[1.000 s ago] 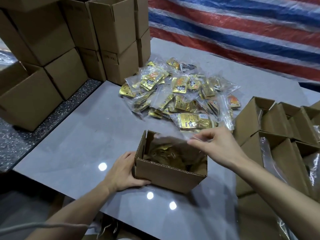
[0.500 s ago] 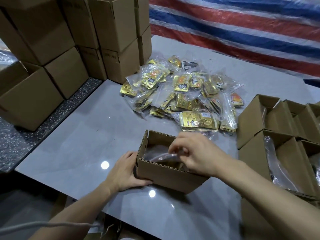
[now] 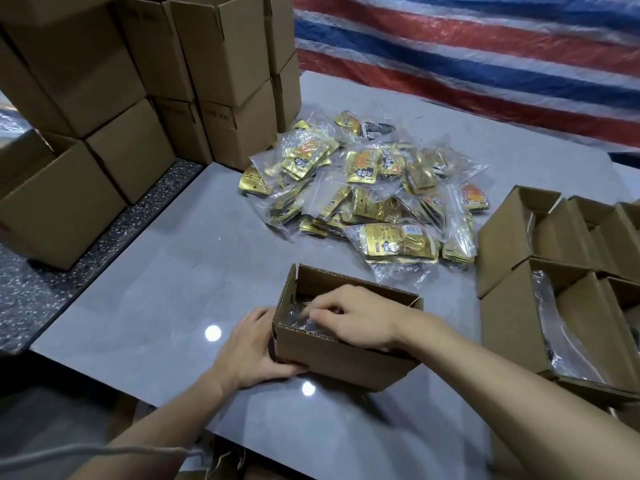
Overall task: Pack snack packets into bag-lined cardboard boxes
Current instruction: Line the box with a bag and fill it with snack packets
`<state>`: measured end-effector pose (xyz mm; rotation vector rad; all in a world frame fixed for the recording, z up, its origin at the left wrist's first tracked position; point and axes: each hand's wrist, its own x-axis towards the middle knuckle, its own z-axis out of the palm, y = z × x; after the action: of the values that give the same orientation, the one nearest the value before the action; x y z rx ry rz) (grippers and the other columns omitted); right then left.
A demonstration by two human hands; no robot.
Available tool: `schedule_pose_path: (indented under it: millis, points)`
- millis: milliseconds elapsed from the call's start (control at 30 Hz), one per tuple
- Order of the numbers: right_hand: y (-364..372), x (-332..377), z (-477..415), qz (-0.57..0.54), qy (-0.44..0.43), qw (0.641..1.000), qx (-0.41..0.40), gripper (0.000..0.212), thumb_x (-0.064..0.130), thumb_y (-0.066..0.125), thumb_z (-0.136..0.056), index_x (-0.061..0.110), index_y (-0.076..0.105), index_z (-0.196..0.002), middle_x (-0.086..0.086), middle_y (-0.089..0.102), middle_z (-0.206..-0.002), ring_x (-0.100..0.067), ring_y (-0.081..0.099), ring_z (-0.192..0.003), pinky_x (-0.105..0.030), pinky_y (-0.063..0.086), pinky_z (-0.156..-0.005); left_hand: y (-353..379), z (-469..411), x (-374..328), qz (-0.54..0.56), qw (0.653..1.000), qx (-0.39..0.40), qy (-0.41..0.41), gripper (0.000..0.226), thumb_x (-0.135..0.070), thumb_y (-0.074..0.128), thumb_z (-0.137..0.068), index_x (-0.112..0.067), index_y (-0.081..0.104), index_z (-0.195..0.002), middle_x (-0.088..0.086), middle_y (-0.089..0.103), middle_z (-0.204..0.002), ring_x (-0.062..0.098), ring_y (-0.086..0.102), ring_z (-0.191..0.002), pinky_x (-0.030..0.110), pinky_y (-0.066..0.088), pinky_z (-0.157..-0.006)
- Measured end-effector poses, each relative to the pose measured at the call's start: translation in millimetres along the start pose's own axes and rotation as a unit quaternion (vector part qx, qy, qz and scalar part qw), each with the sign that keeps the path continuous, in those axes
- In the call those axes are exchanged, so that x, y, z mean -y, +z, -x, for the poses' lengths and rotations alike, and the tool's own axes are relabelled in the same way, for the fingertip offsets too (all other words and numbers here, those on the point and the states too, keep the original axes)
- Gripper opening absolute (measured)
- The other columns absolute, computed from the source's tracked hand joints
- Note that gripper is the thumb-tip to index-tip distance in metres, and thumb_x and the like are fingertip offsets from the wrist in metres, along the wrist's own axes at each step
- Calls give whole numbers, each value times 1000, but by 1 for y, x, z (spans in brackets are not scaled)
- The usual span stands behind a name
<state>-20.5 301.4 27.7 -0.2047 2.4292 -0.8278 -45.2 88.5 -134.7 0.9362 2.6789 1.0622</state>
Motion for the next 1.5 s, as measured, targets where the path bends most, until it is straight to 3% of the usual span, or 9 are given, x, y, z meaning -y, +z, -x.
schedule_pose_path:
  millis: [233, 367, 567, 800, 967, 1133, 1300, 1400, 1500]
  points:
    - [17, 5, -9, -185, 215, 944, 170, 70, 70, 17, -99, 25, 70, -86, 13, 71, -72, -2, 63, -69, -11, 49, -59, 2, -2, -1, 7, 1000, -12, -3, 80, -68, 84, -53, -46, 53, -123, -44, 46, -119, -5, 51, -106, 27, 50, -86]
    - [19, -1, -17, -207, 211, 952, 83, 71, 70, 19, -99, 24, 67, -125, 1, 67, -124, -17, 63, -114, -31, 46, -103, 2, -3, 1, 15, 1000, -10, -5, 79, -70, 84, -54, -46, 53, -123, -40, 49, -119, -5, 51, -111, 28, 49, -88]
    - [15, 5, -13, -142, 232, 951, 146, 73, 72, 25, -97, 19, 64, -129, -7, 66, -125, -24, 64, -110, -36, 48, -101, 2, -1, 4, 9, 1000, -6, -7, 80, -70, 84, -52, -51, 54, -123, -42, 46, -120, -13, 45, -113, 25, 48, -88]
    - [-48, 13, 5, -266, 46, 956, -115, 38, 33, 46, -106, 8, 70, -90, -2, 66, -71, -13, 56, -54, -19, 44, -47, 5, -2, 7, 13, 1000, -6, -18, 88, -85, 73, -53, -49, 49, -130, -46, 39, -128, -17, 39, -116, 14, 38, -91]
    - [-95, -32, 8, -358, 73, 837, -407, 29, 17, 56, -98, 15, 68, -72, 7, 55, -52, -7, 45, -47, -18, 36, -44, 7, 0, 11, 24, 999, -5, -21, 84, -87, 71, -53, -48, 54, -125, -45, 39, -127, -19, 38, -118, 3, 31, -92]
    - [-85, -92, -21, -181, 162, 898, -368, 12, 17, 61, -97, 19, 70, -103, -1, 69, -107, -18, 63, -90, -41, 54, -91, 7, -1, 11, 28, 999, -1, -19, 77, -82, 78, -51, -62, 48, -119, -42, 44, -123, -14, 44, -116, 6, 36, -88]
    - [-70, -128, -58, 107, 166, 954, -224, 65, 7, 60, -89, 22, 41, -150, -2, 34, -160, -20, 32, -146, -48, 24, -122, 9, -1, 14, 33, 999, -13, -4, 70, -79, 80, -50, -59, 52, -110, -37, 49, -115, -9, 49, -110, 14, 42, -86]
    - [-70, -135, -74, 214, 186, 944, -167, 94, 2, 61, -79, 27, 17, -158, 4, 6, -168, -20, 8, -154, -55, 9, -122, 10, -2, 17, 39, 999, -13, -1, 67, -72, 85, -47, -55, 56, -104, -33, 51, -109, -3, 52, -106, 26, 48, -83]
    - [-72, -141, -78, 271, 206, 925, -169, 102, 14, 70, -79, 26, 8, -159, -4, 25, -163, -28, 21, -148, -53, 20, -119, 11, -2, 16, 35, 999, -13, 1, 68, -71, 86, -46, -48, 60, -106, -31, 53, -108, -2, 52, -106, 30, 49, -84]
